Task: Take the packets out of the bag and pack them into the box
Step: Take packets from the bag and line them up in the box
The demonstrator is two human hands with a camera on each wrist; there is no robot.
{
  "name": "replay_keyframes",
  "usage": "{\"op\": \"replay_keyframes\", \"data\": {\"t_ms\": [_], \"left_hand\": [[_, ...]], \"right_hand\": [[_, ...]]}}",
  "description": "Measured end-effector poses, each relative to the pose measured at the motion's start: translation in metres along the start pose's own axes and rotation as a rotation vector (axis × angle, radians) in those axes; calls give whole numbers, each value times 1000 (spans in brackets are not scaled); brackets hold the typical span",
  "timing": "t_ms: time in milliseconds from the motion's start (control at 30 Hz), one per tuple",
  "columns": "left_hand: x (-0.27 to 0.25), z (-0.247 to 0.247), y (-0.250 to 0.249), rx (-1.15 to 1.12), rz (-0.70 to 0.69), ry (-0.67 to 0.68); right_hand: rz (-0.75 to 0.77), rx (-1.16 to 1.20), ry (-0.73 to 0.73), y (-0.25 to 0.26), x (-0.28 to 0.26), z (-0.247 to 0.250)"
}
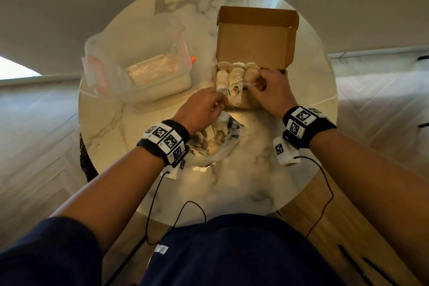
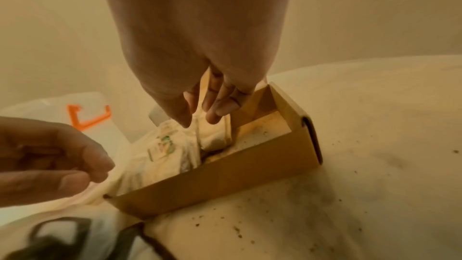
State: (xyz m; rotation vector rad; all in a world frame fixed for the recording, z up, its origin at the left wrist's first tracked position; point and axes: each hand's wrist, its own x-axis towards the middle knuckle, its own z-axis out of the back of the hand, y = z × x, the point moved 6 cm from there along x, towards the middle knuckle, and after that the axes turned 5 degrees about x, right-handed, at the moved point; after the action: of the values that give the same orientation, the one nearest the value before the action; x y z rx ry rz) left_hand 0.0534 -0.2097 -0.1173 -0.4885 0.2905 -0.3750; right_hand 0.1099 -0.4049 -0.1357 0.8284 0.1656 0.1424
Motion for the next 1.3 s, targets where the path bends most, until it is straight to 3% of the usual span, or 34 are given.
{"op": "replay_keyframes", "data": {"t_ms": [200,367,500,667,867,1133,1300], "left_hand": [[-36,13,3,-12,-12,-71],[-70,4,7,-10,-40,-15],[-89,-12,12,42,-45,63],[-88,-21,11,152,-93,61],[-76,-25,12,243,-54,130],[-81,-3,21,164,-73,3],[-84,17,15,21,-65,-56]], "right_hand": [[110,55,58,45,-35,-14],[105,162,239,65,-65,-45],[125,119,334,70,-83,-64],[127,76,329,69,-93,-66],[97,64,308,63,-97,-65],[86,96,350,71,-98,-66],[135,-7,354,86,-93,-71]]}}
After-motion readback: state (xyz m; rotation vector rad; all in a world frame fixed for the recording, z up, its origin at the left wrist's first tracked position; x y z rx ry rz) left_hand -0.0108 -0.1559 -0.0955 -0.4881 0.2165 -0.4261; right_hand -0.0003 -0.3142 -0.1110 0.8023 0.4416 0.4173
